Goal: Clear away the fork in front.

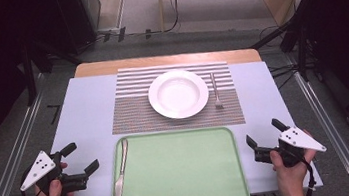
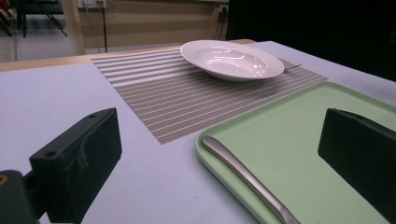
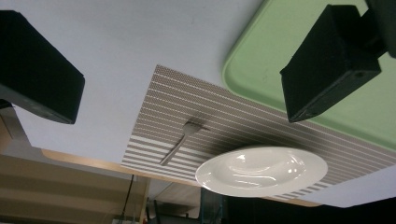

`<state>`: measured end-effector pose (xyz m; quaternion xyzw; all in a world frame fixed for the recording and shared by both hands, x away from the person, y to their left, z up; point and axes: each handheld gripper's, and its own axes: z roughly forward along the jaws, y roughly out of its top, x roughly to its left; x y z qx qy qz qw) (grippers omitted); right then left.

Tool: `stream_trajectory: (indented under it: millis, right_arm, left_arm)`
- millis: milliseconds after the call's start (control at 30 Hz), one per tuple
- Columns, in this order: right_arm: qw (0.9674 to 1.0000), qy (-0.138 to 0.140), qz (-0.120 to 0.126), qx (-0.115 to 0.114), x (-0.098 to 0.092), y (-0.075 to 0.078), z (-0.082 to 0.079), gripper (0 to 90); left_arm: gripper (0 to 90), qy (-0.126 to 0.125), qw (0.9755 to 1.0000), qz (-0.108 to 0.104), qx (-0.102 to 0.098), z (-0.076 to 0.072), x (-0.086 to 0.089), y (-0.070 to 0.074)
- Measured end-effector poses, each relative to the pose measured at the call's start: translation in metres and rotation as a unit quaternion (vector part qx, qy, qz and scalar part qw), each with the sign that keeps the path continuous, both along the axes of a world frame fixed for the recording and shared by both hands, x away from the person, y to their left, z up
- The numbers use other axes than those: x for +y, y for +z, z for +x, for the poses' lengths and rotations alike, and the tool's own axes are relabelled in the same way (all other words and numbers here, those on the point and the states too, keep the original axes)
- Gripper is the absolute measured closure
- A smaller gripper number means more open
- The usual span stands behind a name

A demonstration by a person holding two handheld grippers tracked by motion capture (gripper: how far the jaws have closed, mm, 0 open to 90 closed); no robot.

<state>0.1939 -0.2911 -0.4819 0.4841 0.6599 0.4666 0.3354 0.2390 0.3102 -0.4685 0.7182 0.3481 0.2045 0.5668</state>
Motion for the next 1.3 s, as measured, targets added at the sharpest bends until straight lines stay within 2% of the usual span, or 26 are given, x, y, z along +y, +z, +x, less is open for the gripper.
stream_trajectory:
  millis: [167,267,433,700,900,1100,1300]
  right_arm:
    - [1.0000,-0.005,-0.004,0.005,0.001,0.006,0.009,0.0]
    - [0.9996,-0.017,-0.010,0.021,0.003,0.009,0.017,0.0]
    - [0.9996,-0.017,-0.001,0.021,0.004,0.014,0.027,0.0]
    - [0.9996,-0.013,-0.012,0.021,0.008,0.026,0.042,0.0]
    - [0.9995,-0.012,-0.009,0.026,0.010,0.032,0.057,0.0]
    - [0.9988,-0.011,-0.006,0.047,0.016,0.037,0.075,0.0]
    - [0.9983,-0.010,-0.009,0.057,0.019,0.038,0.093,0.0]
  left_arm:
    - [0.0,0.006,1.0000,0.000,-0.007,0.000,0.002,-0.001]
    - [0.0,0.013,0.9999,0.001,-0.007,0.000,0.004,-0.001]
    - [0.0,0.020,0.9998,0.000,-0.005,0.000,0.008,-0.003]
    - [0.0,0.021,0.9998,0.005,-0.001,-0.001,0.008,-0.007]
    - [0.0,0.020,0.9997,0.010,0.000,-0.002,0.007,-0.007]
    - [0.0,0.025,0.9996,0.011,-0.003,-0.002,0.007,-0.007]
    - [0.0,0.024,0.9996,0.012,-0.004,-0.002,0.008,-0.008]
